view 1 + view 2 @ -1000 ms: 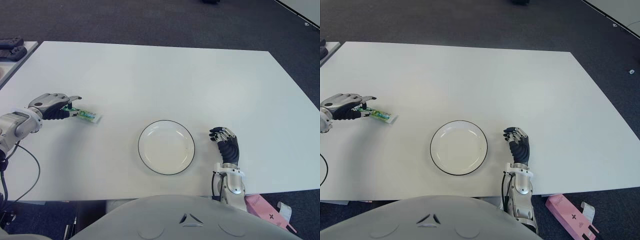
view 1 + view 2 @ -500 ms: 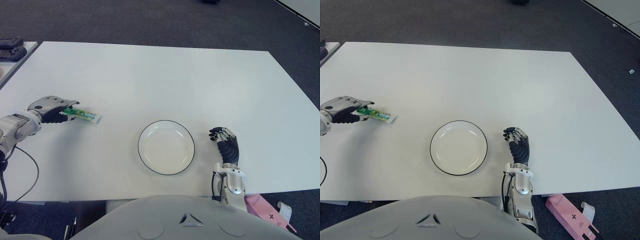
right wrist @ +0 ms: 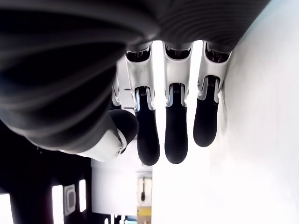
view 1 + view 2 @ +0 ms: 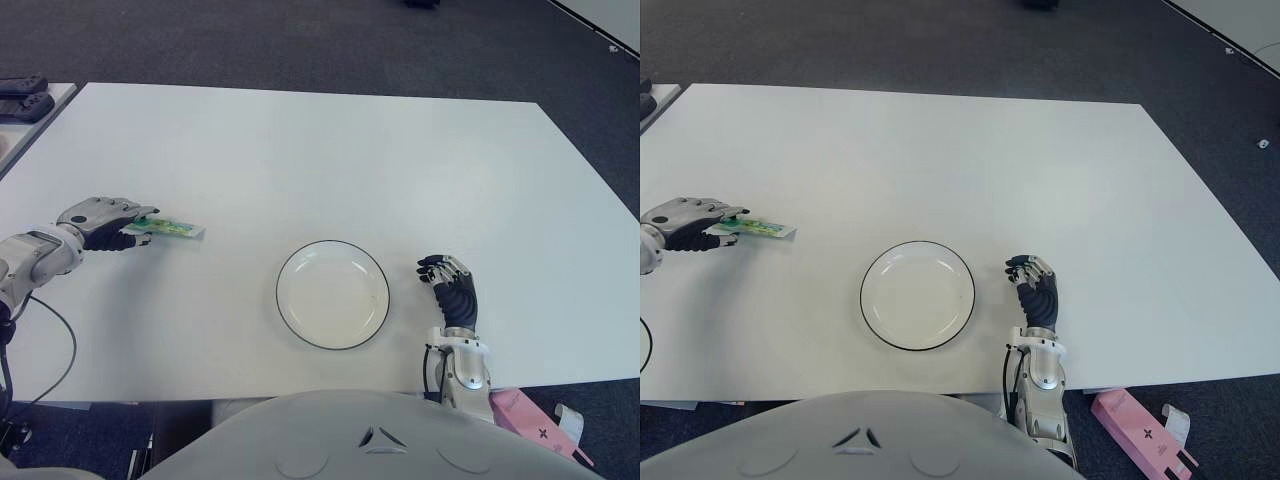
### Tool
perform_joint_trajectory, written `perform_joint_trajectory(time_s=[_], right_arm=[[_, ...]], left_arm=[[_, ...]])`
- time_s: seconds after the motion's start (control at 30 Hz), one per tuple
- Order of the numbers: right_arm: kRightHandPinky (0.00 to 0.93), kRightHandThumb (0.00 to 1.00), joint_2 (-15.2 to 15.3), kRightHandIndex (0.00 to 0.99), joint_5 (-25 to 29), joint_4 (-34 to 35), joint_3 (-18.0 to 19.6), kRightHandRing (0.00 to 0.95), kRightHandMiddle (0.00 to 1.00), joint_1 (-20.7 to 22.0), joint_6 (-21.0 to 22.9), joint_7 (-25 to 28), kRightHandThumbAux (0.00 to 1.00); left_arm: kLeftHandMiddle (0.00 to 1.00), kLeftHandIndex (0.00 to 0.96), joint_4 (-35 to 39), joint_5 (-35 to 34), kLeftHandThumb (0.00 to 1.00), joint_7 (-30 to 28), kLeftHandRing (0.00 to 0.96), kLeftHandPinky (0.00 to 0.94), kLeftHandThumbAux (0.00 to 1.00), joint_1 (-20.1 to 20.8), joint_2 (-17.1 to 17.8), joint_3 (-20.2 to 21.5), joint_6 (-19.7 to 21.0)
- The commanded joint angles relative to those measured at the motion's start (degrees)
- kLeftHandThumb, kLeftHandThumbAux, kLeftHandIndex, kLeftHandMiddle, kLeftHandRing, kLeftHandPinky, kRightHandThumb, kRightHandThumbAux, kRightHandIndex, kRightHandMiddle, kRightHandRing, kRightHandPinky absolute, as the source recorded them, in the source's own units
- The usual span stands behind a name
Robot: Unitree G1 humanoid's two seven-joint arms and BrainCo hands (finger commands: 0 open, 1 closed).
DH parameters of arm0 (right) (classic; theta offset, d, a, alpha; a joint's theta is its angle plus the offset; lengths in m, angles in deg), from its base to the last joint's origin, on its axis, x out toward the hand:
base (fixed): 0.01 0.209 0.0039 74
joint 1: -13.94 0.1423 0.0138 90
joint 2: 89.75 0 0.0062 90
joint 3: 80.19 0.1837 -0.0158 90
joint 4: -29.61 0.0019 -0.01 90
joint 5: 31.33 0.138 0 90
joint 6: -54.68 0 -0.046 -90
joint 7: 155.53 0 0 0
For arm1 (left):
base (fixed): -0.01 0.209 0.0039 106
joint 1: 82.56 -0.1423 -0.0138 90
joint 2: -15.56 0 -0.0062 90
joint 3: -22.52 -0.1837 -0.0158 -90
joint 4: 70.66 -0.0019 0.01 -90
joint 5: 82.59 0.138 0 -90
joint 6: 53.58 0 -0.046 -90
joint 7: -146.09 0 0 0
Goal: Put the toothpaste on the table into the plate.
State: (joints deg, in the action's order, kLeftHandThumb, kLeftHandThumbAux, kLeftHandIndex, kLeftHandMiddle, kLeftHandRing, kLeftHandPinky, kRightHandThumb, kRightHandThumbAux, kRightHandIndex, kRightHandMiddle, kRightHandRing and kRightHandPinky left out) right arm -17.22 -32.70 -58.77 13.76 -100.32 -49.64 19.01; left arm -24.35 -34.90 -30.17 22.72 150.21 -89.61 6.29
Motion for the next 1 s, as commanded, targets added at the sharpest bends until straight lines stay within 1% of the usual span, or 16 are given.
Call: perform_joint_trajectory(time_s=[0.03, 0.2, 0.4, 0.53, 0.63, 0.67, 0.77, 0.87, 0.93, 1.0], right_arm=[[0.472, 0.71, -0.08, 0.429, 0.52, -0.38, 0.29, 0.479, 0.484, -0.33, -0.15, 0.33, 0.727], [0.471, 0.71, -0.44, 0.428, 1.44, 0.04, 0.53, 0.48, 0.488, -0.69, 0.79, 0.43, 0.727], [0.463, 0.71, -0.65, 0.428, 1.3, 0.65, 0.34, 0.479, 0.487, -1.27, 0.8, -0.01, 0.727], [0.458, 0.71, -0.62, 0.428, 0.89, 1.12, 0.15, 0.479, 0.486, -1.68, 0.86, -0.18, 0.728], [0.448, 0.71, -0.56, 0.428, 0.71, 1.26, 0.12, 0.472, 0.481, -1.84, 0.91, -0.24, 0.728], [0.448, 0.71, -0.55, 0.428, 0.62, 1.29, 0.11, 0.472, 0.48, -1.94, 0.84, -0.29, 0.728], [0.453, 0.71, -0.54, 0.428, 0.51, 1.39, 0.09, 0.47, 0.479, -2.16, 0.71, -0.34, 0.728], [0.457, 0.71, -0.44, 0.428, 0.61, 1.38, 0.14, 0.47, 0.48, -2.33, 0.57, -0.17, 0.728], [0.456, 0.71, -0.35, 0.428, 0.7, 1.07, 0.22, 0.47, 0.481, -2.3, 0.24, -0.07, 0.728], [0.455, 0.71, -0.37, 0.428, 0.85, 1.12, 0.28, 0.47, 0.481, -2.42, 0.23, -0.04, 0.728]], left_arm=[[0.201, 0.0, -2.4, 1.92, 0.53, 0.21, 0.169, 0.176, 0.121, 0.99, -1.86, -2.54, -1.16], [0.188, 0.0, -5.17, 3.86, 0.533, 2.67, 0.153, 0.172, 0.131, 2.38, -2.93, -4.98, -1.99], [0.165, 0.0, -5.44, 5.84, 0.519, 4.16, 0.134, 0.14, 0.154, 3.26, -2.73, -7.24, -2.87], [0.148, 0.0, -5.43, 6.61, 0.514, 4.76, 0.117, 0.125, 0.152, 3.5, -3.49, -8.44, -2.46], [0.129, 0.0, -6.12, 7.29, 0.513, 4.95, 0.097, 0.12, 0.15, 4.08, -4.59, -9.31, -1.92], [0.127, 0.0, -7.59, 7.96, 0.514, 5.56, 0.094, 0.122, 0.15, 4.77, -5.75, -10.08, -1.29], [0.126, 0.0, -10.58, 9.11, 0.522, 7.2, 0.102, 0.139, 0.148, 6.14, -7.69, -11.73, -0.29], [0.131, 0.0, -11.91, 9.77, 0.523, 8.98, 0.115, 0.16, 0.138, 6.74, -8.3, -12.82, -0.13], [0.139, 0.0, -14.27, 10.65, 0.524, 11.01, 0.128, 0.173, 0.131, 7.53, -9.91, -14.25, 0.61], [0.144, 0.0, -15.89, 11.24, 0.524, 12.42, 0.136, 0.181, 0.129, 8.14, -10.76, -15.26, 0.72]])
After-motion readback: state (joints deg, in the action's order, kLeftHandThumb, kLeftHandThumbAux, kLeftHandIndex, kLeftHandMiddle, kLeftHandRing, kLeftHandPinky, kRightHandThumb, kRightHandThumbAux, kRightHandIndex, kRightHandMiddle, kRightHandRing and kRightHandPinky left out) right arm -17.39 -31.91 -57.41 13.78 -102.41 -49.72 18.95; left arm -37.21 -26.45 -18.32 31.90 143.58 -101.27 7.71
